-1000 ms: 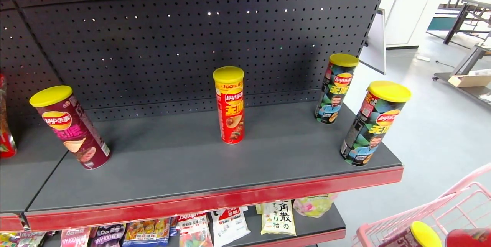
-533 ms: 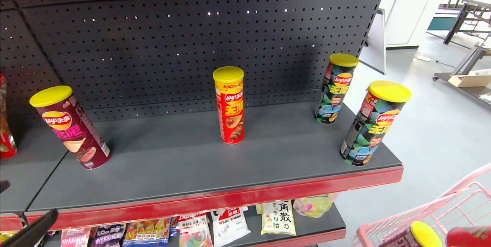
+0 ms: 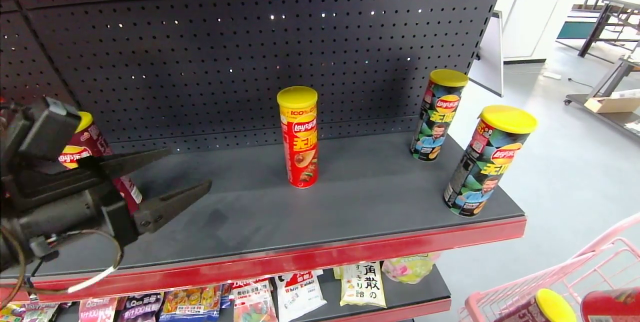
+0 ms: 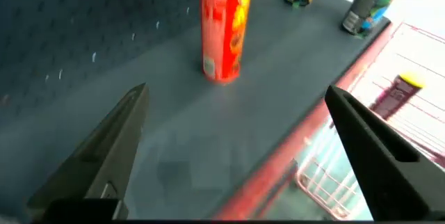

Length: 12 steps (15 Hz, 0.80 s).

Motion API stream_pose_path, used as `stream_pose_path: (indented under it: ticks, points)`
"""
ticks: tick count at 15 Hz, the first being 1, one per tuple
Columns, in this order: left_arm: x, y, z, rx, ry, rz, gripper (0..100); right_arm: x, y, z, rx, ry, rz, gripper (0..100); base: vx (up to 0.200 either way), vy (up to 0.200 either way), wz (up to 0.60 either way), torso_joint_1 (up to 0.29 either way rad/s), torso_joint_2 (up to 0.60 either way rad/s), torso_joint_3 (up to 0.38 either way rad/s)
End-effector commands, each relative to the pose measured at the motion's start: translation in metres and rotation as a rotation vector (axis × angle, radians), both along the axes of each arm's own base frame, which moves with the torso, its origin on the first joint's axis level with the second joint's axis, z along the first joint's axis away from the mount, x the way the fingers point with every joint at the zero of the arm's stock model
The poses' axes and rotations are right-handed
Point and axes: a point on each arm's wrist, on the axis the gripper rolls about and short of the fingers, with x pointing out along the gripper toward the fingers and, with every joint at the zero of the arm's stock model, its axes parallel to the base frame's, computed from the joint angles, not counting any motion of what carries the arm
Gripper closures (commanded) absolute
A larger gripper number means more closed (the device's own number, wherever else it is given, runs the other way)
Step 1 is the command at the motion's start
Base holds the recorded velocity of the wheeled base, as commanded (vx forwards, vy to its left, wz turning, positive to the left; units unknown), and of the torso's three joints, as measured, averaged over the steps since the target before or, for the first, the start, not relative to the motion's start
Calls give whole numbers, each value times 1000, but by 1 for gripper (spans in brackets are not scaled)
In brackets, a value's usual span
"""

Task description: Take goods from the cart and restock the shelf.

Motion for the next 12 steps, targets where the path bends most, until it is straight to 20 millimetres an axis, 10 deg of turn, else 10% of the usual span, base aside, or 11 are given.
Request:
stream_pose_path:
  ticks: [1, 12]
  points:
    - [44, -24, -21, 21, 74, -74, 0, 2, 0, 0, -4, 11, 0, 100, 0, 0, 0, 0, 0, 0]
    - [136, -70, -23, 27, 13, -120, 0, 3, 1, 1, 10, 19, -11, 100, 0, 0, 0, 0, 0, 0]
